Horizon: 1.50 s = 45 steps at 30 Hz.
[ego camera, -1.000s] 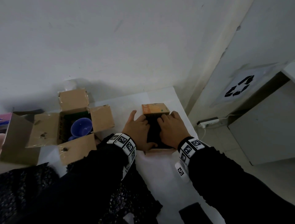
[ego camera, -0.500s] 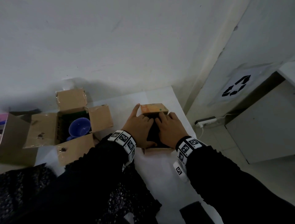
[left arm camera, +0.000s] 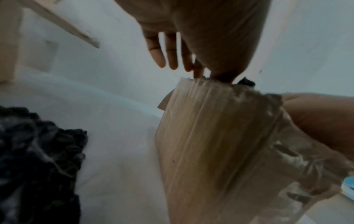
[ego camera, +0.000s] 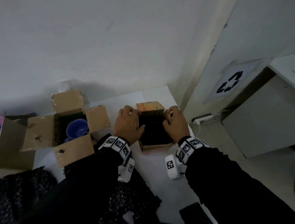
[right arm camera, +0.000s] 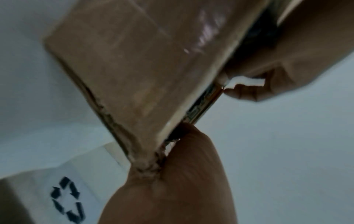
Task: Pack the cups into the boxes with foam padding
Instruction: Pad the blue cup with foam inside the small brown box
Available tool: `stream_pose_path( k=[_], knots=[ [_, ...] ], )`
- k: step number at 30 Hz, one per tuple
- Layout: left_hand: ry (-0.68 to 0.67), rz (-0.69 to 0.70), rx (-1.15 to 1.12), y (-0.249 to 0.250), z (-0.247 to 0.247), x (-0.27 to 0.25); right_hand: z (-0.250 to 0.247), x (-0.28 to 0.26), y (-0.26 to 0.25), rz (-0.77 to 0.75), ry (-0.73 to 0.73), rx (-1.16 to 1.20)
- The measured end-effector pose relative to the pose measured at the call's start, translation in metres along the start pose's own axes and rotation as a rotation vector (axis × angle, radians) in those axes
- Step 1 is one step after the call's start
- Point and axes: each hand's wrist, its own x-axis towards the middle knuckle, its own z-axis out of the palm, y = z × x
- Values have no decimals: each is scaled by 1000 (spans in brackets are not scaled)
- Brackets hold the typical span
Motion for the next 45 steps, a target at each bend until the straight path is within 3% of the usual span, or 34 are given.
stream_pose_path(
  k=[3, 8, 13, 18, 21, 26, 30, 34, 39, 42, 45],
  knots=[
    [-148, -225, -153, 8, -3, -1, 0, 5, -2, 99, -69, 49],
    [-196, -324, -175, 15, -1, 10, 3, 16, -2, 198, -45, -13],
    [-238, -303, -163, 10, -2, 10, 4, 5, -1, 81, -60, 42],
    [-300, -316, -124, 14, -5, 9, -8, 0, 4, 86, -175, 102],
    [-268, -341, -84, 20, -3, 13, -7, 7, 0, 116, -206, 52],
    [-244, -345, 2, 28, -5, 13, -1, 2, -7, 100, -130, -115],
    [-190, -205, 267, 29, -7, 6, -2, -9, -6, -5, -82, -197],
    [-167, -49, 423, 27, -11, -2, -18, -22, 2, -285, 37, -419],
    [-189, 20, 521, 33, -19, -4, -21, -35, 7, -426, -50, -693],
    [-166, 65, 495, 28, -18, -16, -23, -39, 6, -417, -91, -727],
    [-1, 249, 364, 21, -13, -35, -27, -48, 7, -521, -54, -707]
  ],
)
